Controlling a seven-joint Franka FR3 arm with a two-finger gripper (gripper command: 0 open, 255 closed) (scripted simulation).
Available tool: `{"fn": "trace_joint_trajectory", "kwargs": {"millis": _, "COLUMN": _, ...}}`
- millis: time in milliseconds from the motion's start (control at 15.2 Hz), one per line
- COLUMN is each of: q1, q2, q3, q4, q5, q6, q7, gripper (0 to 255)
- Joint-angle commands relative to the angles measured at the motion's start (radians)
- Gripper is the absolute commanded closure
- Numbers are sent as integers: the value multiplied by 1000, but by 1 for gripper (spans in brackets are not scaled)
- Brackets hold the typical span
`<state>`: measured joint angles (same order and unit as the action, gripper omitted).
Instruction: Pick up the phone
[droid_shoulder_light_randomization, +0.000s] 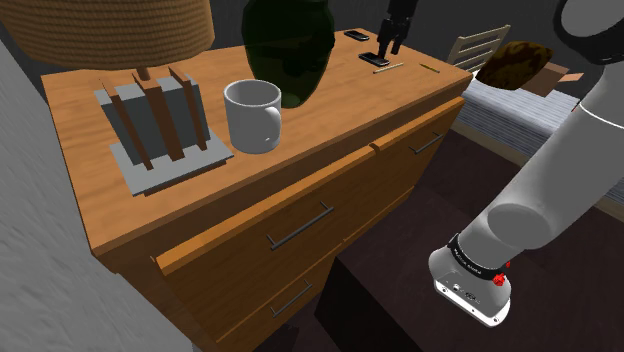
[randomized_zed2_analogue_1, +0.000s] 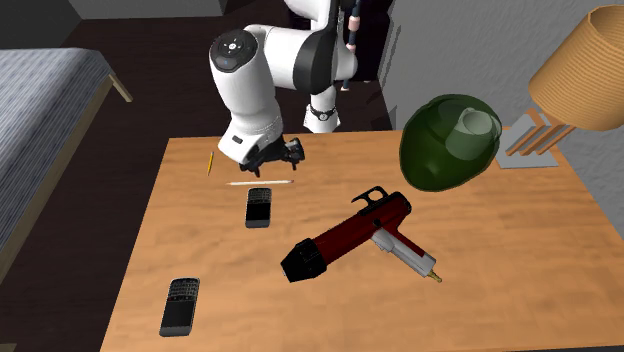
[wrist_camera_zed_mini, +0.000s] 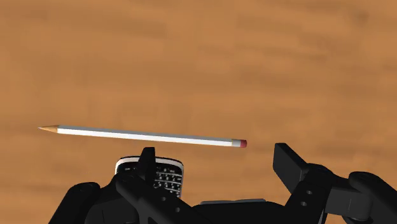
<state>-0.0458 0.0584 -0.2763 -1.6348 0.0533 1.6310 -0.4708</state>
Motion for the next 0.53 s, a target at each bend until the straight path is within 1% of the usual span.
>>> {"fn": "trace_joint_trajectory", "kwargs": {"millis": 0, "q1": -14, "q2": 97, "q3": -9, "q4": 117, "q5": 26, "q6": -22, "q7": -25, "gripper": 0}}
{"fn": "trace_joint_trajectory", "kwargs": {"millis": 198, "q1": -49, "q2": 240, "q3": -17, "q4": 304, "q5": 67, "q6": -70, "q7": -61, "gripper": 0}}
{"fn": "trace_joint_trajectory", "kwargs": {"millis": 330, "q1": -82, "q2": 349, "q3": -17, "q4": 458, "q5": 96, "q6": -117, "q7": -79, "gripper": 0}}
{"fn": "trace_joint_trajectory", "kwargs": {"millis": 396, "q1": -88, "q2": 369, "q3": -16, "q4": 488, "q5": 101, "q6": -126, "q7": -82, "gripper": 0}}
{"fn": "trace_joint_trajectory", "kwargs": {"millis": 462, "q1": -86, "q2": 363, "q3": -16, "q4": 466, "q5": 99, "q6": -110, "q7": -82, "gripper": 0}}
